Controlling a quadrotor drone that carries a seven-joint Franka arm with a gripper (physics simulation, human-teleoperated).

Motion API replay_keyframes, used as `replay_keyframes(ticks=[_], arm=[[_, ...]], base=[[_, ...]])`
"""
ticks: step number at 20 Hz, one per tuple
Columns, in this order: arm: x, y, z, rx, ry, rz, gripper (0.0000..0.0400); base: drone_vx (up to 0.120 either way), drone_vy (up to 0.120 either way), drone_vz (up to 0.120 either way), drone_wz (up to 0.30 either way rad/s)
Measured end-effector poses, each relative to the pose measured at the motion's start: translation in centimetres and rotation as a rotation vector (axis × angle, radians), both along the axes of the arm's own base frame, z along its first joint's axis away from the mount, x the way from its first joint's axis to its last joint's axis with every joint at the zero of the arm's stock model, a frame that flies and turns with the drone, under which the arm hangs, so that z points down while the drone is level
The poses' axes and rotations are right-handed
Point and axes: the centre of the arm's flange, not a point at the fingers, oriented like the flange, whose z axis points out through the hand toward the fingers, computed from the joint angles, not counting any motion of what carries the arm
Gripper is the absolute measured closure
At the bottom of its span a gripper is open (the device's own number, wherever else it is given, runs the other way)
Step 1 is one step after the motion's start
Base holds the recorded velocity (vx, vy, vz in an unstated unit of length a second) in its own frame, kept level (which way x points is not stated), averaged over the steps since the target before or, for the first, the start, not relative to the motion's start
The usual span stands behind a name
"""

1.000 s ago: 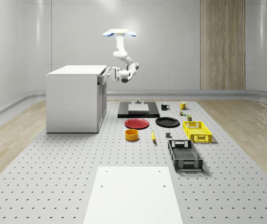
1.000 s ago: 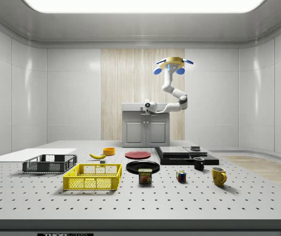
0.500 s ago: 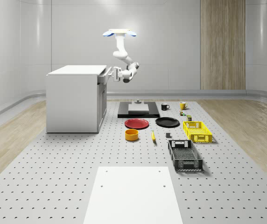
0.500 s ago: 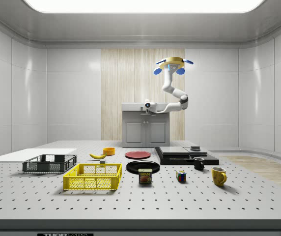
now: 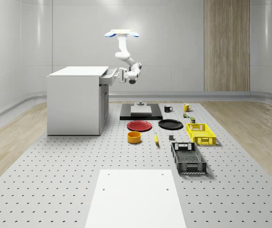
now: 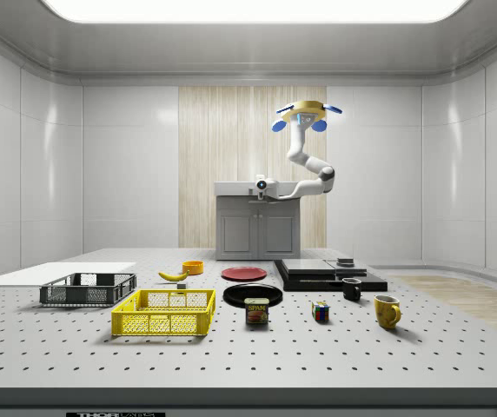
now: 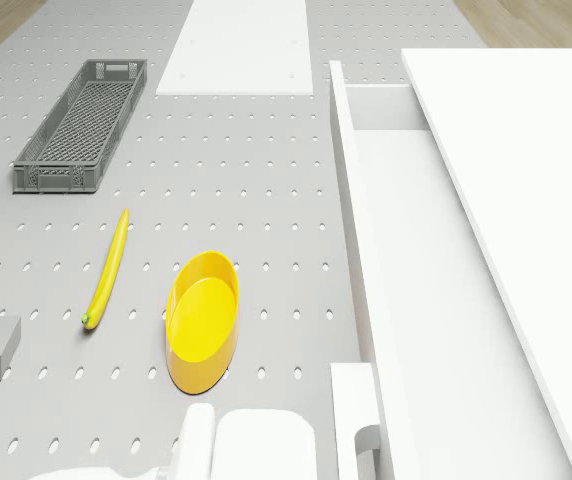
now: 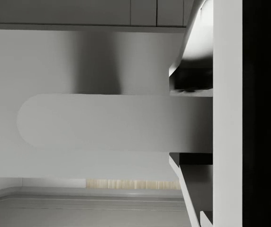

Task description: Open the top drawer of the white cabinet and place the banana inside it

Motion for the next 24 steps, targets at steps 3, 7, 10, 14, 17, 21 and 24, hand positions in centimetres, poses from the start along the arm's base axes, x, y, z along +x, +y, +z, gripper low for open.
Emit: replay_keyframes(ticks=[3, 7, 10, 14, 17, 21, 24], arm=[[0.4, -1.5, -1.2, 0.006, -0.056, 0.001, 0.0250], [0.4, -3.7, -1.1, 0.010, -0.059, 0.000, 0.0267], [1.3, -4.9, -4.9, 0.050, -0.011, 0.027, 0.0000], [1.0, -6.9, -1.1, 0.040, 0.024, 0.006, 0.0014], [0.6, -8.1, -0.7, 0.031, 0.007, 0.003, 0.0007], [0.4, -9.1, -0.3, 0.024, -0.005, 0.001, 0.0002], [0.3, -9.5, -0.2, 0.021, -0.009, 0.000, 0.0001]], base=[[0.000, 0.000, 0.000, 0.000], [0.000, 0.000, 0.000, 0.000], [0.000, 0.000, 0.000, 0.000], [0.000, 0.080, 0.000, 0.000], [0.000, 0.120, 0.000, 0.000], [0.020, 0.120, 0.000, 0.000], [0.120, 0.120, 0.000, 0.000]])
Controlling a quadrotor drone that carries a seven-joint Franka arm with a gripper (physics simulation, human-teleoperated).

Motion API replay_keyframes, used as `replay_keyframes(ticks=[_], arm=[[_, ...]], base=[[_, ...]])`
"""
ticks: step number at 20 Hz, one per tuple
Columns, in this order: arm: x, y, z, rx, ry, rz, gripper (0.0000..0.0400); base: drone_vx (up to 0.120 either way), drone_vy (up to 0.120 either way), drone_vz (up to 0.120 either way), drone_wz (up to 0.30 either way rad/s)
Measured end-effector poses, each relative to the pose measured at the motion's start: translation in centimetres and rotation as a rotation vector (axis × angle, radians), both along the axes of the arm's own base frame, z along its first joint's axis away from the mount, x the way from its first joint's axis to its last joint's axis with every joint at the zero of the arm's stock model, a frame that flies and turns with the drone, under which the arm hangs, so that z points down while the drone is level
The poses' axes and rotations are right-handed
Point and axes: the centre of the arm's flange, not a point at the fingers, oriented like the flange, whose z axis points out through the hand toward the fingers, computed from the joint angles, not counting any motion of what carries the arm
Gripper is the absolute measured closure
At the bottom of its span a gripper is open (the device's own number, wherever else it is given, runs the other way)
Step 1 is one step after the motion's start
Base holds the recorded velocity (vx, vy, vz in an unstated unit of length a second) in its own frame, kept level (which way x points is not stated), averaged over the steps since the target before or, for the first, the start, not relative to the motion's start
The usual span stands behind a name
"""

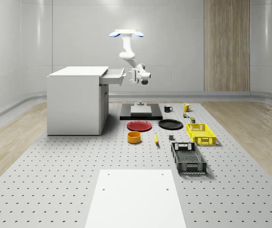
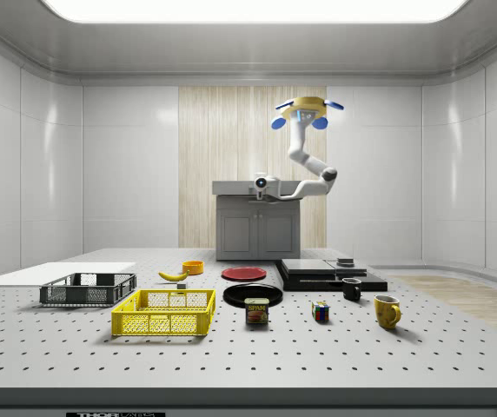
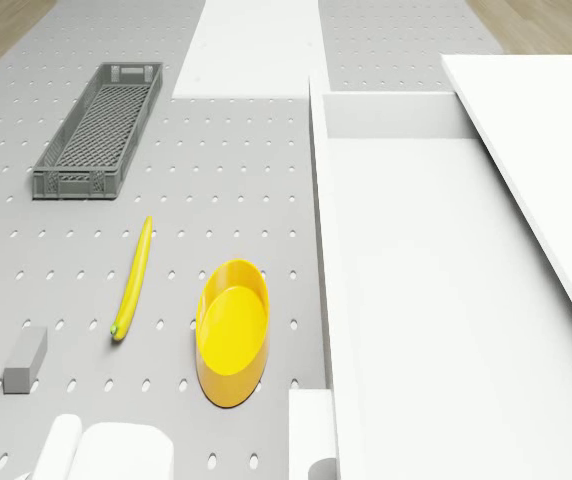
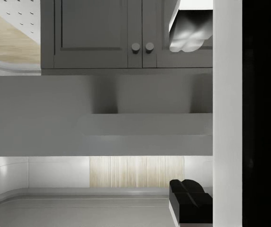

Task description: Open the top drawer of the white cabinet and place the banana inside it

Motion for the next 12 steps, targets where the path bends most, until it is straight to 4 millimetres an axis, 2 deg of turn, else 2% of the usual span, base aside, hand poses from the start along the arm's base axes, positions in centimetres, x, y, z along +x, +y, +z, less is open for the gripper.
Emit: replay_keyframes(ticks=[9, 10, 12], arm=[[-0.1, -0.5, 0.1, 0.014, -0.005, -0.001, 0.0000], [-0.2, -0.9, -1.0, 0.149, -0.002, 0.001, 0.0000], [-0.2, 0.4, -4.2, 0.480, -0.005, 0.002, 0.0000]], base=[[0.120, 0.120, 0.000, 0.000], [0.120, 0.120, 0.000, 0.000], [0.120, 0.120, 0.000, 0.000]])
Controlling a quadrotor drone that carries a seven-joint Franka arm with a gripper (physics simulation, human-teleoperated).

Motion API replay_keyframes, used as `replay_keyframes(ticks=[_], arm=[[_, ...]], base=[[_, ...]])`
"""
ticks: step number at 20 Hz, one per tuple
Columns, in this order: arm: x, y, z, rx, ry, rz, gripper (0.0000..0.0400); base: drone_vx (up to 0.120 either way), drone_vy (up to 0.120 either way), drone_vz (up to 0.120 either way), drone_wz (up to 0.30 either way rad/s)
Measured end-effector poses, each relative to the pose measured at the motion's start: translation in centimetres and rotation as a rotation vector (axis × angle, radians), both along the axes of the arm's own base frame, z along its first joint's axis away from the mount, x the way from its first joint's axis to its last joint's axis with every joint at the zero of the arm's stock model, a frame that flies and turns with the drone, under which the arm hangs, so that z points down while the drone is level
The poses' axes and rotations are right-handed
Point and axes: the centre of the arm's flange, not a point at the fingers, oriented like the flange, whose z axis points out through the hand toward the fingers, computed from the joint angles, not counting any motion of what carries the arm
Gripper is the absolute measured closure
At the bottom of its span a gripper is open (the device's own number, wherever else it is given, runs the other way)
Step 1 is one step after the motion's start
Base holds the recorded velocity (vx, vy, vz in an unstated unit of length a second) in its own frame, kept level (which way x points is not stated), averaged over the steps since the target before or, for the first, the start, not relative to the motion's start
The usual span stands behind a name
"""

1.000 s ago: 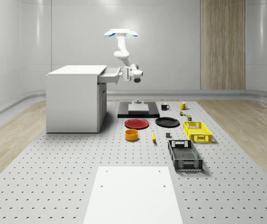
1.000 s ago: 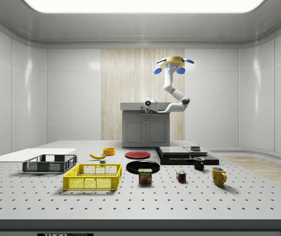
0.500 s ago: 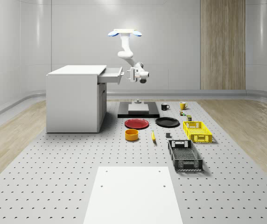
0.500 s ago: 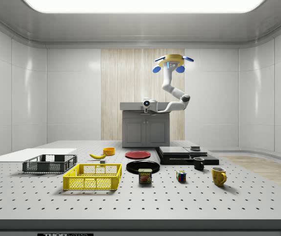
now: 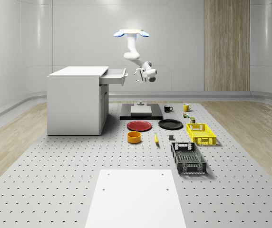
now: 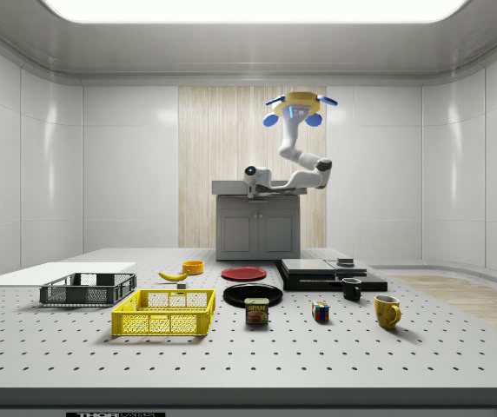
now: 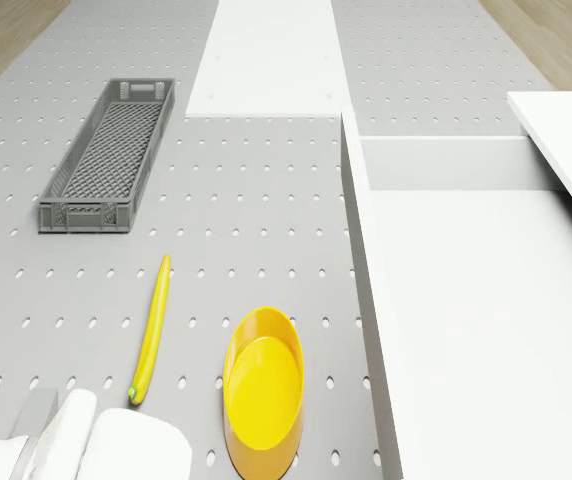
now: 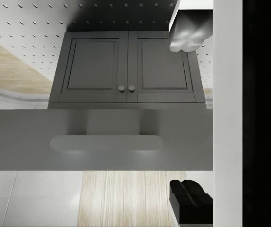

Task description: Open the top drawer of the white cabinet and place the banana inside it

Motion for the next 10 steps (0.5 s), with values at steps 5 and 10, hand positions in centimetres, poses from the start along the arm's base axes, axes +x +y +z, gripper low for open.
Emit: replay_keyframes(ticks=[5, 10], arm=[[0.1, 4.4, -4.4, 0.604, -0.003, 0.001, 0.0000], [0.1, 7.2, -5.4, 0.888, 0.000, 0.000, 0.0000]], base=[[0.120, 0.120, -0.032, 0.000], [0.120, 0.120, -0.120, 0.000]])
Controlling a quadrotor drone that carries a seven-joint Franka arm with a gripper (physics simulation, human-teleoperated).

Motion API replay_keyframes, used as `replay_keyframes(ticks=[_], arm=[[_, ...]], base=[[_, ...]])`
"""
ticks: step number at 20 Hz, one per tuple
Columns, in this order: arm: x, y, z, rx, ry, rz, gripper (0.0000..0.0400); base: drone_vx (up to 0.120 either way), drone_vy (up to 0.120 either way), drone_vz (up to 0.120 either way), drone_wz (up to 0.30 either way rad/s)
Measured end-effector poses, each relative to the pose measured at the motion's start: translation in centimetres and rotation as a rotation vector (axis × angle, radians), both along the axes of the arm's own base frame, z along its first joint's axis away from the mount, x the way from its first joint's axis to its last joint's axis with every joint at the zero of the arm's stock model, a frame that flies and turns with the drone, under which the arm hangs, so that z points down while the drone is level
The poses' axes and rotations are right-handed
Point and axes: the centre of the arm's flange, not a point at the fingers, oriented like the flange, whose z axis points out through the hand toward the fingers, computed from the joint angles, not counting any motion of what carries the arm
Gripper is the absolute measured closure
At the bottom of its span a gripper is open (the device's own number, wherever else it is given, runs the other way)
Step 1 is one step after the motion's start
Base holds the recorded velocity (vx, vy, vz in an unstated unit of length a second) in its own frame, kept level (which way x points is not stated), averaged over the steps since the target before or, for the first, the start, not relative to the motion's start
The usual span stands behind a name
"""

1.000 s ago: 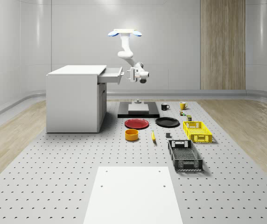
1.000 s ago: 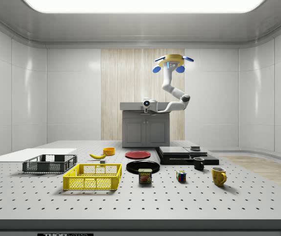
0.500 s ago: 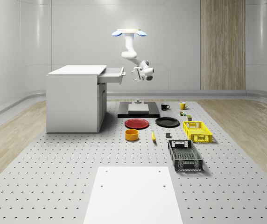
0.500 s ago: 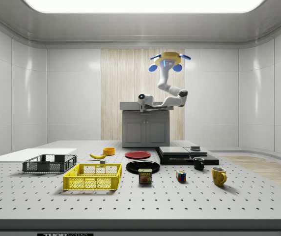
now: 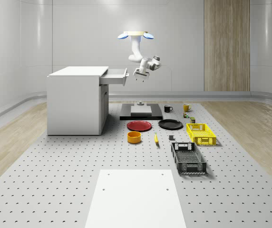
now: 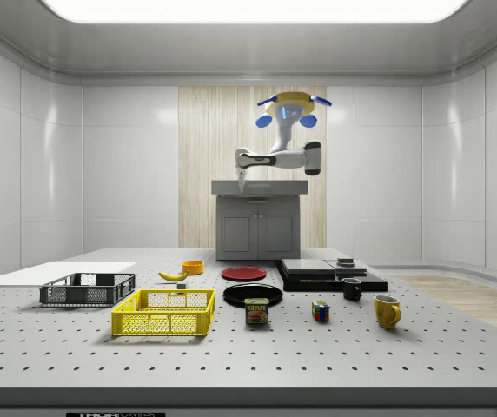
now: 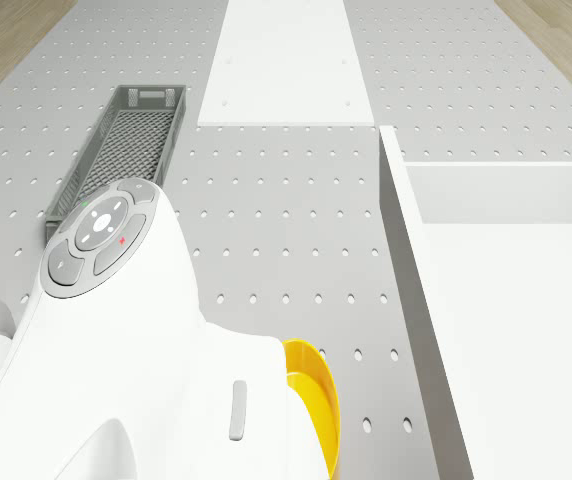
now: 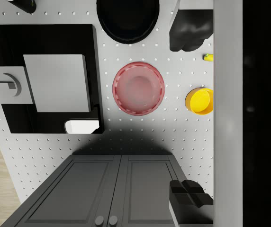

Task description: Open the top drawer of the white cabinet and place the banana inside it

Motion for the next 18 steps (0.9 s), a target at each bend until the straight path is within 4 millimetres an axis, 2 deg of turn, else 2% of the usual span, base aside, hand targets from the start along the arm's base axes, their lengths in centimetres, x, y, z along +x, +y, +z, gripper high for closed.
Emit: replay_keyframes(ticks=[7, 18], arm=[[0.0, 1.4, -0.2, 0.143, 0.003, 0.000, 0.0000], [0.0, 1.9, -0.3, 0.191, 0.004, 0.000, 0.0000]], base=[[0.120, 0.120, -0.120, 0.000], [0.120, 0.120, -0.120, 0.000]])
